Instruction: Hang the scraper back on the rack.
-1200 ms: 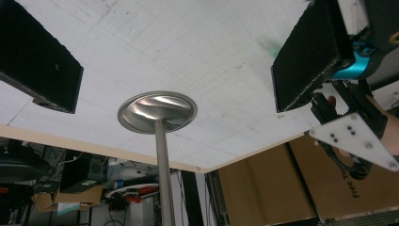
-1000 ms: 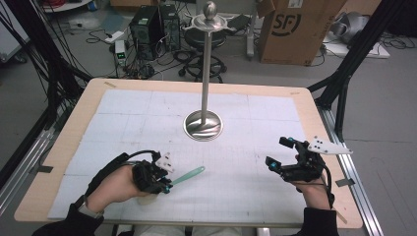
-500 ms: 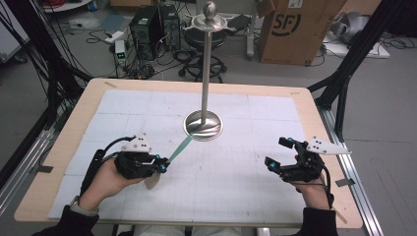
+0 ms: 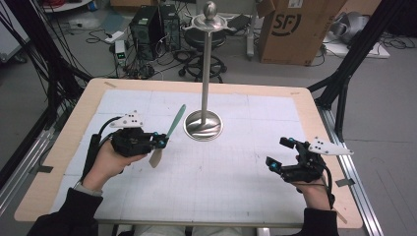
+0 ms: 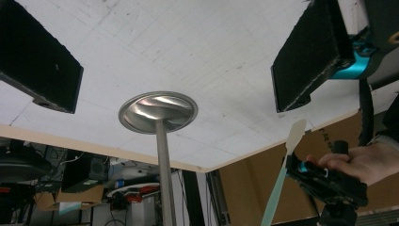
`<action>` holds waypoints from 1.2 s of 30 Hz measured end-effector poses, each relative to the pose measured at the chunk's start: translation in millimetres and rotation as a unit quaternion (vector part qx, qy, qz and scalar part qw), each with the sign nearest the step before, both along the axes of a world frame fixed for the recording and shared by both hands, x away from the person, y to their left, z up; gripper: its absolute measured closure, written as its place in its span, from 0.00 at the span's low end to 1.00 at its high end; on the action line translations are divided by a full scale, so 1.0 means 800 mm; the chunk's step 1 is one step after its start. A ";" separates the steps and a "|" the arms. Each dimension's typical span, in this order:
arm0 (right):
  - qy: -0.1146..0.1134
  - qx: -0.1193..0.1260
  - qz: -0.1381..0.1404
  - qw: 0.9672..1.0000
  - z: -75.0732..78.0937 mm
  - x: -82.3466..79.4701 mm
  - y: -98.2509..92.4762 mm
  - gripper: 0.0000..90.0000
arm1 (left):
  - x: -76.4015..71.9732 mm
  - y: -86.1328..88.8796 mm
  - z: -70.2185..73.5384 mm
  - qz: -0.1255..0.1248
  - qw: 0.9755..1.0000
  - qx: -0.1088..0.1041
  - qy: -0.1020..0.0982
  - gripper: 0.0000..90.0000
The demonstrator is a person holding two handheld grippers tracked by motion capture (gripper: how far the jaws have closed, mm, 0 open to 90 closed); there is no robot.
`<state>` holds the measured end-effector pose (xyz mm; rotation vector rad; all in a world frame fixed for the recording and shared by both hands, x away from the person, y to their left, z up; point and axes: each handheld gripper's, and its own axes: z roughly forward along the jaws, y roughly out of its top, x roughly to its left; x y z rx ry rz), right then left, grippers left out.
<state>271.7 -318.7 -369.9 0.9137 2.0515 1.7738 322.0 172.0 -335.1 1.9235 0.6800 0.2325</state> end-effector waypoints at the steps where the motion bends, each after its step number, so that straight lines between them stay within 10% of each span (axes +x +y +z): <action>1: -0.001 -0.001 0.000 1.000 0.000 0.000 0.000 0.02 | 0.003 0.000 0.004 0.004 1.000 0.000 -0.001 0.89; 17: -0.003 0.007 -0.001 1.000 0.002 -0.004 -0.003 0.02 | 0.045 0.001 0.075 0.002 0.998 -0.049 -0.041 0.89; 36: -0.006 0.014 -0.006 1.000 0.004 -0.011 -0.010 0.02 | 0.075 0.000 0.155 0.014 0.996 -0.017 -0.090 0.89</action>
